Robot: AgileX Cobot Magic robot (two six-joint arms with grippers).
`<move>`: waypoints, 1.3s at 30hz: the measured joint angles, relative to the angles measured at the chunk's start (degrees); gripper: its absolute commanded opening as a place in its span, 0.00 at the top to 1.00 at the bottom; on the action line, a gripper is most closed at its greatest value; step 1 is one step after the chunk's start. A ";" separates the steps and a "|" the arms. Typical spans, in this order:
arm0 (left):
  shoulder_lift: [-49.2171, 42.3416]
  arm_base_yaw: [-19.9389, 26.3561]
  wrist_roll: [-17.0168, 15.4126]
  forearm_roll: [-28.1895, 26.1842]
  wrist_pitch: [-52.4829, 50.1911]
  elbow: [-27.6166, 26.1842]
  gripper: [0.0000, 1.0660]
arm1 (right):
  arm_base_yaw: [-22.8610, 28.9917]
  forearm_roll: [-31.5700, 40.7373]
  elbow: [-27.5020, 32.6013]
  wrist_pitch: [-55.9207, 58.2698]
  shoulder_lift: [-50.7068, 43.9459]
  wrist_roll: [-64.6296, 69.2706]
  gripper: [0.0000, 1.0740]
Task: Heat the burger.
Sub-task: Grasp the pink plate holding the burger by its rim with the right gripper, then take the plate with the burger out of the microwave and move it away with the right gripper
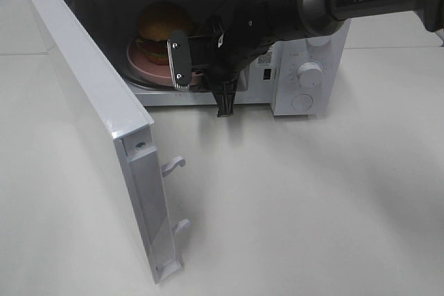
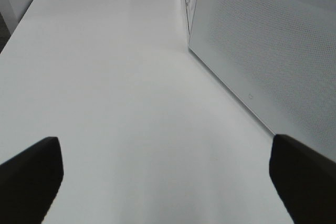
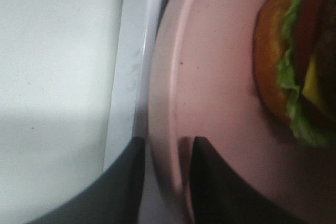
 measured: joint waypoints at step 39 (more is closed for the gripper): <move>0.00 0.00 0.00 0.00 0.00 0.00 0.06 | 0.74 10.20 8.42 14.67 -11.34 -15.58 0.99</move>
